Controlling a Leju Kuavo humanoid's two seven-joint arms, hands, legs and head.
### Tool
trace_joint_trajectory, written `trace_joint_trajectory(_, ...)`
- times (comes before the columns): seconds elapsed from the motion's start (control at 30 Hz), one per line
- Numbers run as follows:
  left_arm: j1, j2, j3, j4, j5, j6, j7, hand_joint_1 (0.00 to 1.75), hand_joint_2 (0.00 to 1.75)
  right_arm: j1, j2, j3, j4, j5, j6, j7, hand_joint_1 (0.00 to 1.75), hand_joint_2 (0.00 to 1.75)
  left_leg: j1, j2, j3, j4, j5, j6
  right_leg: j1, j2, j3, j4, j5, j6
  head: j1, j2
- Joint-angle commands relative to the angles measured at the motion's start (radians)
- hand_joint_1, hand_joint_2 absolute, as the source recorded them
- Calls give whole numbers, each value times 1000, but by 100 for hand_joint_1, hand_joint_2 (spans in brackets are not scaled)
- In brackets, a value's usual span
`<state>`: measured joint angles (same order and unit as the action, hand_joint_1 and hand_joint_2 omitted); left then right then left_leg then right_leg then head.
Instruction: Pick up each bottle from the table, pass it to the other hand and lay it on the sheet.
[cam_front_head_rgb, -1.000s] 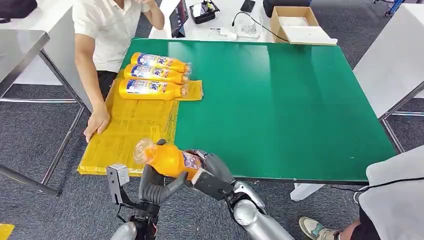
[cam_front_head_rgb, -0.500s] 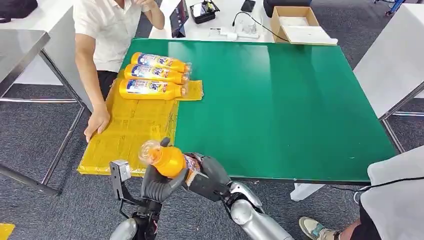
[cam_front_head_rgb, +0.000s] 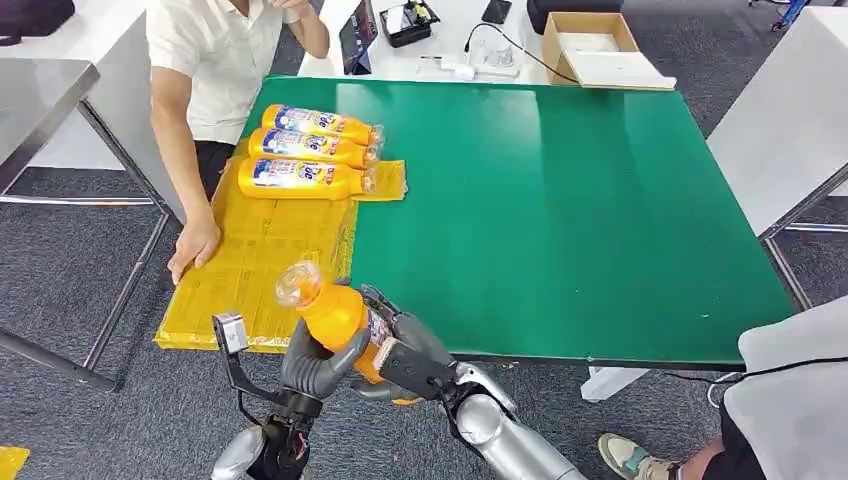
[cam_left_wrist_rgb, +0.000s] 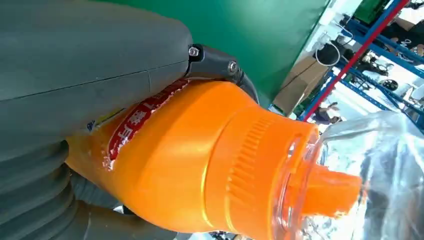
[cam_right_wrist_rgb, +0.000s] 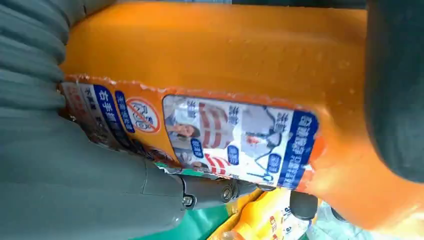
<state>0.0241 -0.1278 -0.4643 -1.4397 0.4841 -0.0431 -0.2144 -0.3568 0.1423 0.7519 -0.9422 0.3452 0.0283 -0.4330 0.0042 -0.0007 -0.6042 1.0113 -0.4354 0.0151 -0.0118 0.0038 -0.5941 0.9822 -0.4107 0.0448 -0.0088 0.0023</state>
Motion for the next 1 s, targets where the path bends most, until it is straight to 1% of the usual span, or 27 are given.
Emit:
trace_joint_trajectory(0.03, -37, 20, -33, 37, -23, -38, -14, 175, 175, -15, 1, -38, -28, -103, 78, -31, 110, 175, 0, -1, 1, -1, 0, 0, 0, -1, 1, 0, 0, -1, 0, 0)
trace_joint_trajectory(0.07, -39, 19, -33, 38, -28, -35, -15, 175, 175, -15, 0, -38, -37, -106, 79, -31, 14, 175, 0, -1, 3, -1, -1, -1, 0, -2, 3, 0, -1, -2, 0, 0)
trace_joint_trajectory(0.1, -40, 16, -32, 37, -34, -30, -18, 175, 175, -17, -4, -37, -55, -95, 62, -20, 0, 175, 0, -1, 1, 0, 0, -1, 0, -2, 2, 0, -1, -1, 0, 0)
trace_joint_trajectory(0.13, -38, 15, -27, 33, -33, -28, -19, 175, 175, -14, -5, -38, -66, -91, 51, -10, 0, 175, 0, -1, 1, 0, 0, 0, 0, -1, 1, 0, -1, -1, 0, 0)
trace_joint_trajectory(0.17, -33, 14, -16, 24, -30, -22, -23, 175, 175, -14, -7, -36, -69, -86, 47, -1, 0, 0, 0, -2, 5, 0, -2, -1, 1, -2, 5, 0, -3, -2, 0, 0)
trace_joint_trajectory(0.2, -31, 16, -8, 14, -28, -19, -25, 175, 175, -11, -9, -37, -76, -81, 38, 1, 0, 0, 0, 0, 2, 0, -1, 0, 0, -1, 2, 0, -1, -1, 0, 0)
trace_joint_trajectory(0.27, -28, 19, 19, -9, -44, 15, -40, 175, 175, 0, -9, -44, -90, -65, 0, 2, 0, 0, 0, -1, 3, 0, -1, -1, 0, -1, 3, 0, -2, -1, 0, 0)
trace_joint_trajectory(0.33, -35, 32, 48, -36, -96, 74, -51, 175, 175, 24, -13, -55, -132, -49, -50, -10, 0, 0, 0, -1, 1, 0, 0, -1, 0, -1, 2, 0, -1, -1, 0, 0)
trace_joint_trajectory(0.37, -41, 36, 57, -41, -123, 99, -55, 175, 175, 33, -17, -56, -146, -37, -70, -12, 0, 0, 1, -1, 3, 0, -1, -1, 1, -2, 4, 0, -2, -2, 0, 0)
trace_joint_trajectory(0.4, -52, 39, 73, -42, -179, 156, -67, 175, 175, 48, -24, -59, -174, -13, -108, -17, 0, 0, 1, -1, 4, 0, -2, -1, 1, -2, 5, 0, -2, -2, 0, 0)
trace_joint_trajectory(0.43, -58, 40, 81, -41, -211, 186, -76, 175, 175, 56, -29, -59, -189, 6, -133, -18, 0, 0, 0, -1, 1, 0, 0, -1, 1, -1, 1, 0, -1, -1, 0, 0)
trace_joint_trajectory(0.47, -64, 43, 91, -39, -210, 185, -77, 175, 175, 62, -34, -60, -202, 6, -133, -18, 0, 0, 0, -2, 3, -1, -1, -1, 1, -2, 3, 0, -2, -2, 0, 0)
trace_joint_trajectory(0.5, -75, 38, 114, -27, -268, 255, -82, 175, 175, 79, -41, -66, -234, 43, -188, -22, 0, 0, 1, -2, 2, 0, 0, -1, 1, -2, 2, 0, -1, -1, 0, 0)
trace_joint_trajectory(0.6, -93, 50, 159, -27, -263, 260, -80, 175, 175, 116, -58, -85, -316, 85, -267, -42, 0, 0, 1, -2, 2, -1, 0, -1, 1, -2, 2, -1, -1, -1, 0, 0)
trace_joint_trajectory(0.63, -98, 52, 178, -27, -281, 290, -89, 175, 175, 135, -56, -105, -348, 87, -312, -61, 0, 0, 0, -2, 1, -1, 0, 0, 0, -2, 1, 0, 0, -1, 0, 0)
trace_joint_trajectory(0.67, -103, 54, 187, -24, -315, 324, -101, 175, 175, 145, -56, -116, -368, 95, -343, -72, 0, 0, 1, -3, 5, -1, -1, -1, 1, -4, 6, -1, -2, -2, 0, 0)
trace_joint_trajectory(0.7, -121, 56, 204, -9, -421, 430, -132, 175, 175, 166, -55, -136, -421, 115, -413, -92, 0, 0, 0, -2, 1, 0, 0, -1, 1, -2, 2, 0, -1, -1, 0, 0)
trace_joint_trajectory(0.73, -140, 53, 222, 13, -514, 526, -154, 175, 175, 184, -47, -158, -462, 108, -458, -100, 0, 0, 0, -3, 3, 0, -1, -1, 1, -3, 4, 0, -2, -2, 0, 0)
trace_joint_trajectory(0.77, -158, 53, 234, 27, -555, 565, -166, 175, 175, 192, -47, -165, -495, 102, -474, -104, 0, 0, 1, -2, 2, 0, 0, -1, 1, -3, 3, 0, -1, -2, 0, 0)
trace_joint_trajectory(0.83, -200, 49, 269, 94, -743, 719, -176, 175, 175, 212, -38, -183, -561, 101, -543, -128, 0, 0, 0, -2, 1, 0, 0, -1, 0, -2, 1, 0, -1, -1, 0, 0)
trace_joint_trajectory(0.87, -209, 46, 277, 101, -745, 717, -174, 175, 175, 214, -40, -180, -574, 102, -546, -128, 0, 0, 0, -3, 2, 0, 0, -1, 0, -3, 2, 0, -1, -2, 0, 0)
trace_joint_trajectory(0.9, -234, 34, 304, 144, -872, 741, -158, 175, 175, 221, -35, -180, -597, 94, -556, -128, 0, 0, 1, -4, 4, 0, -1, -1, 1, -4, 5, 0, -2, -3, 0, 0)
trace_joint_trajectory(0.93, -254, 6, 370, 183, -1054, 741, -135, 175, 175, 222, -34, -174, -606, 96, -563, -134, 0, 0, 0, -3, 1, 0, 0, -1, 0, -3, 1, 0, -1, -1, 0, 0)
trace_joint_trajectory(0.97, -268, -4, 374, 201, -1067, 741, -132, 175, 175, 223, -33, -171, -608, 96, -564, -134, 0, 0, 0, -3, 3, -1, 0, -1, 1, -3, 3, 0, -1, -2, 0, 0)
trace_joint_trajectory(1.0, -289, -10, 391, 238, -1142, 741, -129, 175, 175, 222, -33, -165, -608, 102, -569, -138, 0, 0, 0, -4, 2, 0, 0, -1, 0, -4, 3, 0, -1, -1, 0, 0)
